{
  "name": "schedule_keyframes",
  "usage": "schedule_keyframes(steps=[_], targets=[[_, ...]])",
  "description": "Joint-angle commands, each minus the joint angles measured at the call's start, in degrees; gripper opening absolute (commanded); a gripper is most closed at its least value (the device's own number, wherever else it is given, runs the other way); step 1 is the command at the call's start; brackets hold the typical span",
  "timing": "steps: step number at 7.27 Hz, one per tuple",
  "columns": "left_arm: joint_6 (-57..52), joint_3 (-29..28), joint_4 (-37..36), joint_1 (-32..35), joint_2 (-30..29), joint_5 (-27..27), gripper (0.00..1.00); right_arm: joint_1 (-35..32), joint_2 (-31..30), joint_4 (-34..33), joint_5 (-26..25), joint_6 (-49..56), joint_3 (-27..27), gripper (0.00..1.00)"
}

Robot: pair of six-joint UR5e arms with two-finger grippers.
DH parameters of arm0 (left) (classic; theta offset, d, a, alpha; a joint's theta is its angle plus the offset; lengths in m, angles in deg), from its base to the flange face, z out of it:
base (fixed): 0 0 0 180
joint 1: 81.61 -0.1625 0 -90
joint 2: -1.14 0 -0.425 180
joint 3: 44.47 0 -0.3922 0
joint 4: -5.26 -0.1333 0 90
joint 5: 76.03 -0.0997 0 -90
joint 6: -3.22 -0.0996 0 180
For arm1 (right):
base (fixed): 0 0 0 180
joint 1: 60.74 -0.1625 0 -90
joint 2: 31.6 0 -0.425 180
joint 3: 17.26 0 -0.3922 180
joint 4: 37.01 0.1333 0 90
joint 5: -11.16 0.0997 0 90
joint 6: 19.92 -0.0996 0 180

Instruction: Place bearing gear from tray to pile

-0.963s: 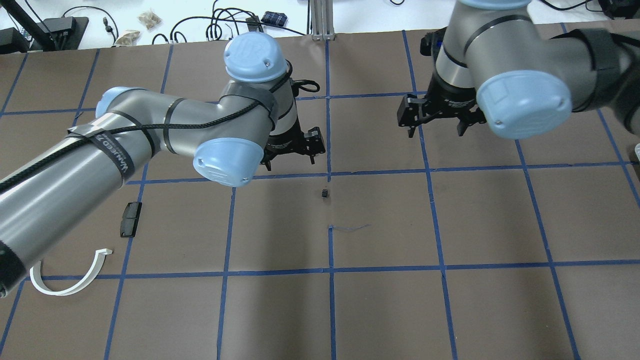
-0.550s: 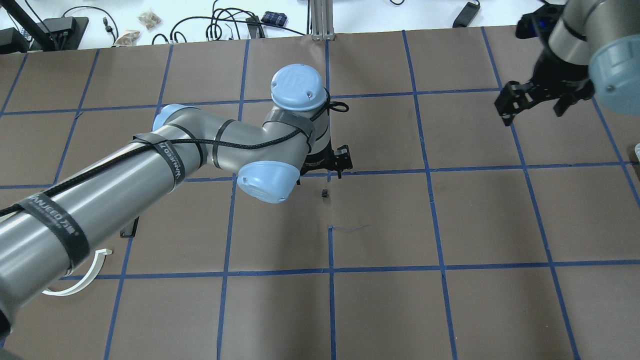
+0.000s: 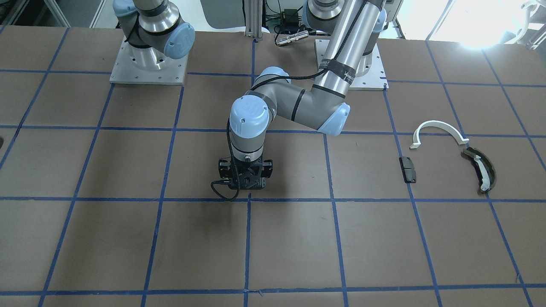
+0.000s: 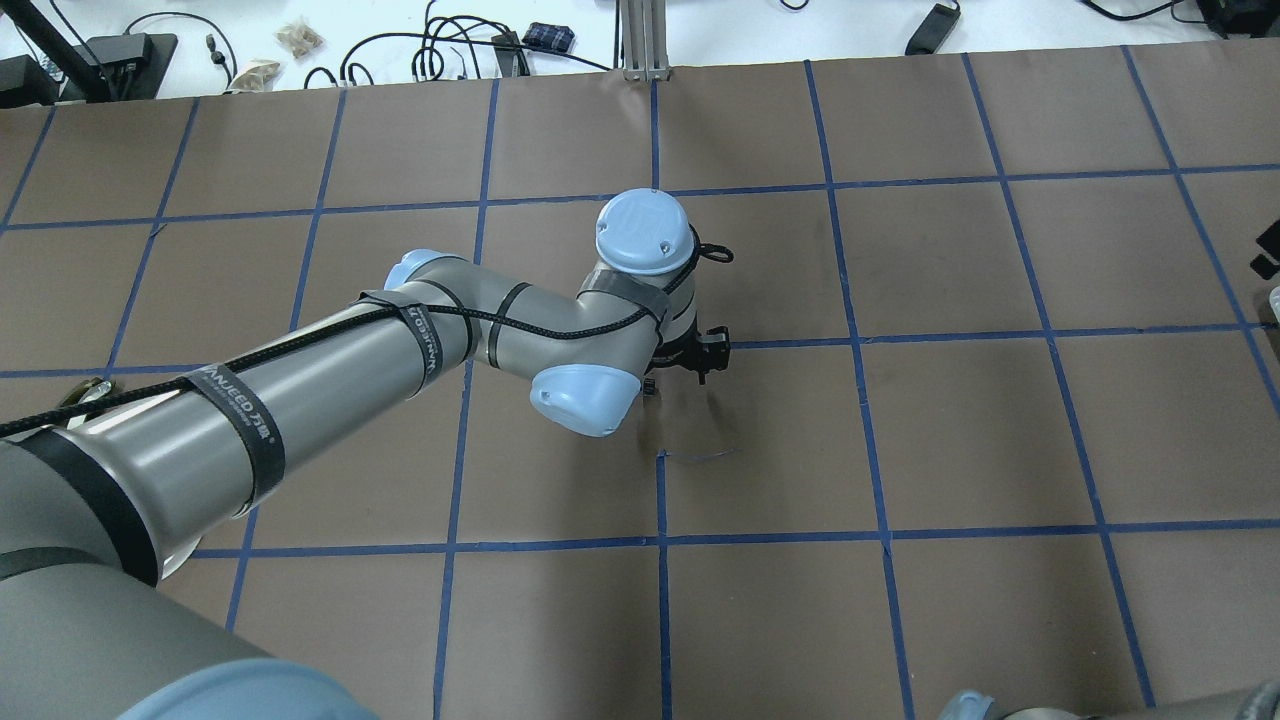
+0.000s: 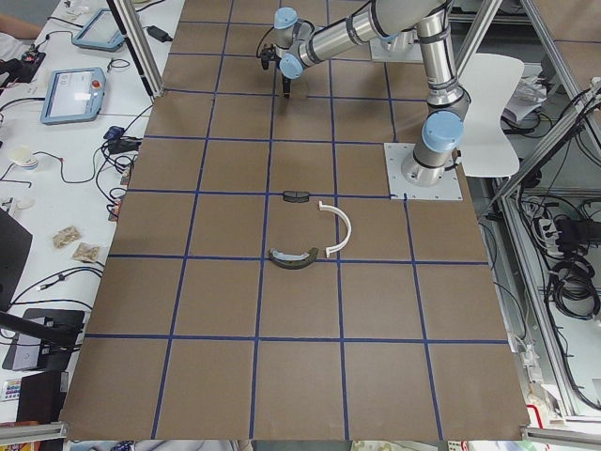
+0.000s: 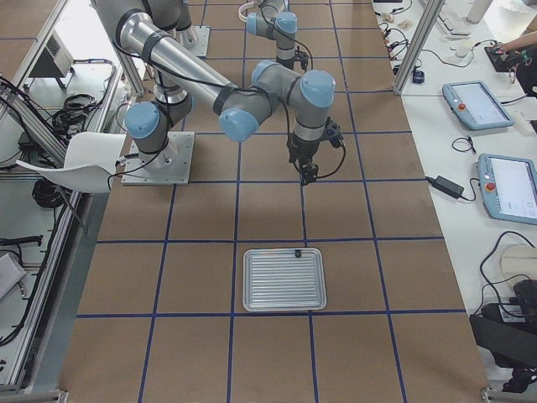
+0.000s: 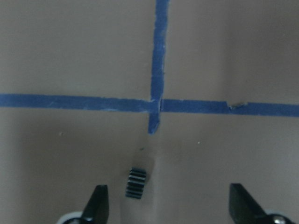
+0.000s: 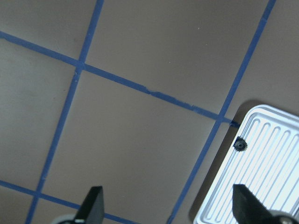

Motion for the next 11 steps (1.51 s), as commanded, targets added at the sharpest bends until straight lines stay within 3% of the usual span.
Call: schedule_keyframes(steps=[1,3,4,5,7,9,11], targets=[[-5.4,0.8,-0.4,-1.7,0.0,-0.1,0.8,6.1,10.0,-2.5,1.3,20.1,6.4,0.94],[-5.2,1.7,-0.4,-1.6,-0.3,-0.4,0.77,9.8,15.9,-5.8,5.7,36.8,8.4,0.92],[-4.7,2.2,-0.5,-1.6,0.0,0.2,0.28,10.1,17.4,-7.7,8.3,45.4,8.9,0.91],[-3.4,2.2,-0.4,-1.5,0.2,1.0,0.04,10.3,18.0,-9.1,9.4,50.1,8.4,0.9],[-2.9,3.0,-0.4,-1.6,0.8,2.2,0.0,10.9,19.8,-9.3,9.2,60.2,7.9,0.9],[-3.9,2.3,0.5,-3.4,2.5,1.9,0.0,13.1,20.8,-10.3,9.4,62.6,6.7,0.9],[-13.2,2.1,6.8,-10.6,9.1,0.9,0.0,13.1,21.0,-13.5,9.4,63.7,4.7,0.9]])
